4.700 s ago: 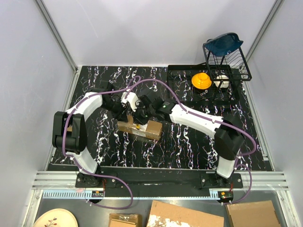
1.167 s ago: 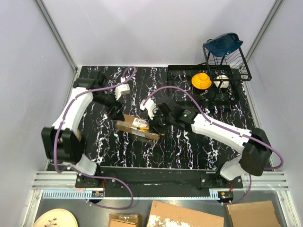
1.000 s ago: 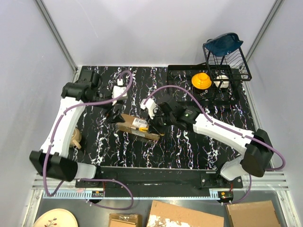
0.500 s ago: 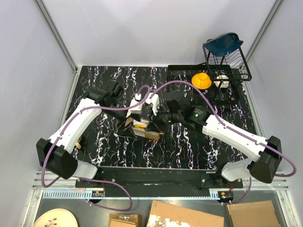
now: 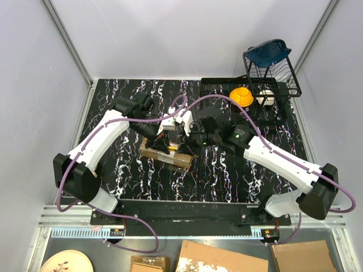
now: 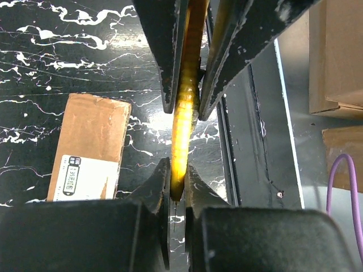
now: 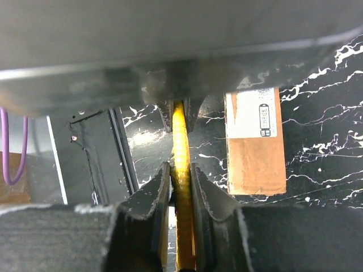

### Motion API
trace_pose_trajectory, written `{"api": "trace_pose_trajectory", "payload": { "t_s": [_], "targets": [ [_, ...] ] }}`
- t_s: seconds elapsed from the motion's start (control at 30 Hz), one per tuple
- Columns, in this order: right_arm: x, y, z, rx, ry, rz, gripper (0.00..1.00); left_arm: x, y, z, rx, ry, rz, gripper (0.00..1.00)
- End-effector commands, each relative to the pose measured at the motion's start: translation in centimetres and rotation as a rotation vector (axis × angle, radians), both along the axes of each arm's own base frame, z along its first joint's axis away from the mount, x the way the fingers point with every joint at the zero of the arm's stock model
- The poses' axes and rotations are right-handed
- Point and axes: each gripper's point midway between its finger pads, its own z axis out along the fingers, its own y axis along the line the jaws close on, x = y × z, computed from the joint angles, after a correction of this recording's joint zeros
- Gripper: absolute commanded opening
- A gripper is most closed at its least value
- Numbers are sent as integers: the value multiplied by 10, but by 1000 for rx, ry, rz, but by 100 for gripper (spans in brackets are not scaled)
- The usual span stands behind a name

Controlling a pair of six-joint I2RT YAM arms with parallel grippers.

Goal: Unpack the express box
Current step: Adjust the knife.

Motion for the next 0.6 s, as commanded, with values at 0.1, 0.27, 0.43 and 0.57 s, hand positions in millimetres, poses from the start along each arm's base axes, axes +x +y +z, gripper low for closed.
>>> {"api": "trace_pose_trajectory", "payload": {
  "t_s": [0.1,0.27,0.43,0.57],
  "targets": [
    [29,-12,79,136,-237,-167,23,-1,-21,23,-147,52,-16,0],
    [51,-76,149,364,-350,-401,55,15,-35,66,-314,126,61,0],
    [50,-98,171,450,-347,-447,63,47,-42,106,-427,159,163,0],
    [51,-99,168,521,-275,-458,71,64,-39,120,-475,278,242,0]
  ]
}}
